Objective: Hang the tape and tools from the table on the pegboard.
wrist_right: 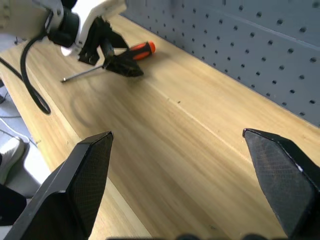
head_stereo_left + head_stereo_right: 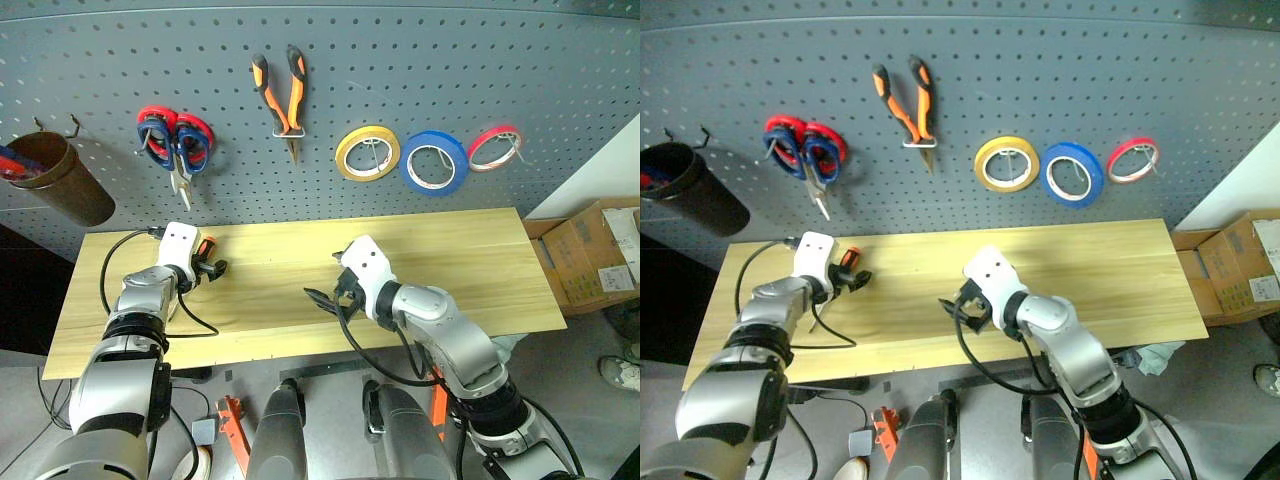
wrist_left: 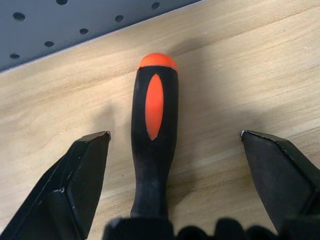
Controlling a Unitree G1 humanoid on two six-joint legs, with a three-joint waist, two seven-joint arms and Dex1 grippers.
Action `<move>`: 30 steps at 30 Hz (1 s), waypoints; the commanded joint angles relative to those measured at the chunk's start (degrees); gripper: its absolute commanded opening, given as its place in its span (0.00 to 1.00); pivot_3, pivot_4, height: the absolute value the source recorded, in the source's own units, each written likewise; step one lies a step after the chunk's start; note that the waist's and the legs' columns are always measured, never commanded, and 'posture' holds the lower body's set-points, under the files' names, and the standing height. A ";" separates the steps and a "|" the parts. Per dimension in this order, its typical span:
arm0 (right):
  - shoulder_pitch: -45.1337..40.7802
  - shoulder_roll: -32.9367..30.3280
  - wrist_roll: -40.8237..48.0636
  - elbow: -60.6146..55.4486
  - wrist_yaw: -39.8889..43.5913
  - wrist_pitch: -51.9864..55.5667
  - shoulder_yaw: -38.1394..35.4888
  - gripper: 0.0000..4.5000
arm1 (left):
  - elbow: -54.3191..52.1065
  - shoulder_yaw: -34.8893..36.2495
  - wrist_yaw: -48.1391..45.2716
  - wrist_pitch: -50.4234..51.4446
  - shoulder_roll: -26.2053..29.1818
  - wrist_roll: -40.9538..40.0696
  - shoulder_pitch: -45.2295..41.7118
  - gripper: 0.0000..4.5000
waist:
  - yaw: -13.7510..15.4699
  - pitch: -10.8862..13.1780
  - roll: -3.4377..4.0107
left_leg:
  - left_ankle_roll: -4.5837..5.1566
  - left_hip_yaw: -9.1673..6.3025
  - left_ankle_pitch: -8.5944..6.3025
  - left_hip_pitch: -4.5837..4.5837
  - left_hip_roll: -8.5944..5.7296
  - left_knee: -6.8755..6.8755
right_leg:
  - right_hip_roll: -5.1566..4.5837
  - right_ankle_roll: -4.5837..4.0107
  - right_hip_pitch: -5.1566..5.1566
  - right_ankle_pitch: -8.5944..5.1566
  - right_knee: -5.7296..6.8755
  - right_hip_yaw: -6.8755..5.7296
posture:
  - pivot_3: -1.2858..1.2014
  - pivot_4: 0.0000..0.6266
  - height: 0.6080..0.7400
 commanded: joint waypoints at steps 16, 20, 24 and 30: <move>-0.93 -1.47 0.77 -0.16 -1.16 -1.56 -0.92 1.00 | 4.63 1.96 -1.50 2.05 -0.68 -1.44 -4.10 0.16 | -0.17 0.08 0.03 | -0.02 0.12 0.01 -0.01 -0.08 -0.04 | -0.09 0.09 -0.01 -0.04 -0.08 0.06 | 0.54 0.59 1.00; -0.07 -3.20 3.02 -2.40 1.42 -3.41 -2.52 1.00 | 2.38 1.21 -0.62 1.51 -1.11 -0.85 -3.43 0.16 | 0.09 0.06 -0.01 | -0.02 0.14 0.01 -0.02 -0.10 -0.04 | -0.11 0.10 0.00 -0.04 -0.10 0.06 | 0.54 0.53 1.00; 2.45 -3.12 11.16 -6.15 6.40 -5.44 -6.94 1.00 | -11.13 -1.06 -0.63 0.28 -1.01 0.58 3.83 0.16 | 0.23 0.00 -0.08 | -0.04 0.14 0.01 -0.05 -0.09 -0.05 | -0.11 0.12 0.00 -0.03 -0.14 0.05 | 0.55 0.45 1.00; 4.93 -0.63 24.45 -10.29 10.58 -7.22 -13.53 1.00 | -57.37 3.40 7.99 12.62 -5.46 -2.21 25.22 0.16 | 0.34 -0.83 -0.57 | -0.54 0.00 0.01 -0.08 -0.05 -0.17 | -0.54 -0.13 0.01 0.14 -0.13 -0.07 | 0.58 0.28 1.00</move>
